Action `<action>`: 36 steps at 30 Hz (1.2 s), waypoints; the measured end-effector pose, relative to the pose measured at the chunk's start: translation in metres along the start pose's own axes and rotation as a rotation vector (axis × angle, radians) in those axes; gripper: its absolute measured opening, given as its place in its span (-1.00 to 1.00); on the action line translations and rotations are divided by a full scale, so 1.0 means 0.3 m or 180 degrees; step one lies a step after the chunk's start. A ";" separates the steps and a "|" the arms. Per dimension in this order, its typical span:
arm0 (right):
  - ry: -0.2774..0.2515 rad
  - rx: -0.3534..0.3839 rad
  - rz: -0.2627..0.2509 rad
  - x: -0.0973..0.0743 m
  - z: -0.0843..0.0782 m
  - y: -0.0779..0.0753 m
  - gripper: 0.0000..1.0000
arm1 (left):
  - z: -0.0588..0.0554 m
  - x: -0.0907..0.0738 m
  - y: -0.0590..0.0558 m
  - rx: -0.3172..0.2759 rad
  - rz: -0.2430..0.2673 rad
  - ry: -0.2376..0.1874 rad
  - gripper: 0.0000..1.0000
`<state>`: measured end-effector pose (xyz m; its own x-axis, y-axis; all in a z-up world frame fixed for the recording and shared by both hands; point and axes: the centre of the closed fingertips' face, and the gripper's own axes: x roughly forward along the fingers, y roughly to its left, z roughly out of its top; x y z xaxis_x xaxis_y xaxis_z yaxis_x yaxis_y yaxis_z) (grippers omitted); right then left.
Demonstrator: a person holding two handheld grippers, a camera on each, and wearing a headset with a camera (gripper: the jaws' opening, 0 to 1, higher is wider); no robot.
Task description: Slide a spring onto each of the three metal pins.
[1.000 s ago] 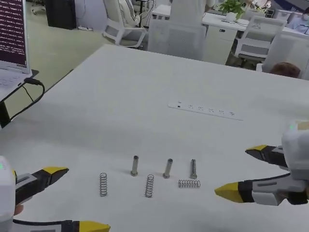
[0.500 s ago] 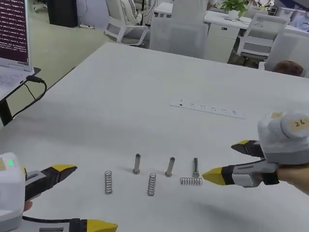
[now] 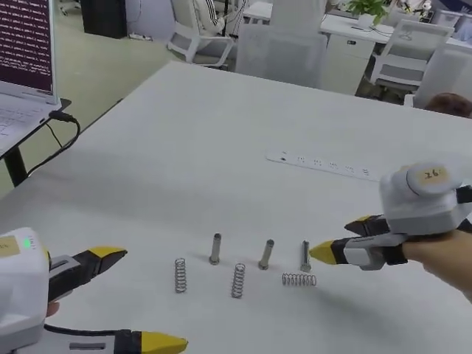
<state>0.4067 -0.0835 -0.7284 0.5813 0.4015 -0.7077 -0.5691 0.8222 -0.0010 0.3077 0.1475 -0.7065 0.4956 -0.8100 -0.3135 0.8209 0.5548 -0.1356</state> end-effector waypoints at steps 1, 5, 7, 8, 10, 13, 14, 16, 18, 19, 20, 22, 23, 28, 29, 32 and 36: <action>0.0005 0.0015 -0.0010 0.006 0.000 -0.002 0.04 | 0.001 0.000 -0.001 0.0003 0.0000 -0.0001 0.79; 0.0042 0.0091 -0.0053 0.038 -0.009 -0.012 -0.06 | 0.004 0.000 -0.009 0.0002 -0.0012 -0.0008 0.78; 0.0081 0.0109 -0.0079 0.053 -0.017 -0.017 -0.11 | 0.002 0.001 -0.013 0.0000 -0.0018 -0.0002 0.78; 0.0090 0.0118 -0.0079 0.058 -0.020 -0.018 -0.12 | 0.002 0.001 -0.014 -0.0001 -0.0019 -0.0003 0.78; 0.0102 0.0148 -0.0091 0.073 -0.023 -0.026 -0.13 | 0.000 0.002 -0.015 0.0001 -0.0025 0.0001 0.77; 0.0131 0.0193 -0.0094 0.095 -0.026 -0.031 -0.21 | 0.001 0.002 -0.013 0.0001 -0.0028 0.0002 0.77; 0.0138 0.0198 -0.0093 0.100 -0.026 -0.029 -0.22 | 0.001 0.002 -0.011 0.0000 -0.0028 0.0005 0.77; 0.0194 0.0201 -0.0096 0.118 -0.037 -0.027 -0.24 | 0.002 0.004 -0.008 0.0006 -0.0033 0.0015 0.76; 0.0231 0.0202 -0.0137 0.132 -0.044 -0.031 -0.27 | 0.004 0.005 -0.007 0.0007 -0.0040 0.0014 0.76; 0.0249 0.0211 -0.0177 0.138 -0.048 -0.038 -0.32 | 0.005 0.007 -0.006 0.0006 -0.0042 0.0011 0.75; 0.0252 0.0214 -0.0172 0.143 -0.050 -0.039 -0.35 | 0.007 0.008 -0.005 0.0002 -0.0044 0.0007 0.75; 0.0257 0.0264 -0.0169 0.152 -0.052 -0.039 -0.36 | 0.009 0.011 -0.008 -0.0018 -0.0059 -0.0004 0.75; 0.0269 0.0275 -0.0174 0.156 -0.053 -0.040 -0.36 | 0.009 0.012 -0.009 -0.0016 -0.0064 -0.0004 0.75; 0.0313 0.0299 -0.0166 0.177 -0.045 -0.036 -0.44 | 0.003 0.017 -0.018 -0.0011 -0.0098 0.0016 0.74; 0.0320 0.0301 -0.0182 0.180 -0.045 -0.039 -0.45 | 0.003 0.017 -0.021 -0.0010 -0.0102 0.0018 0.74; 0.0353 0.0335 -0.0195 0.195 -0.043 -0.040 -0.49 | 0.005 0.015 -0.025 -0.0016 -0.0114 0.0009 0.73; 0.0407 0.0371 -0.0212 0.208 -0.048 -0.034 -0.55 | 0.008 0.012 -0.023 -0.0017 -0.0112 -0.0002 0.72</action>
<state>0.4404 -0.0727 -0.7826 0.5327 0.2961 -0.7928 -0.4562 0.8895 0.0257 0.3045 0.1403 -0.7043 0.4666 -0.8291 -0.3079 0.8362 0.5270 -0.1517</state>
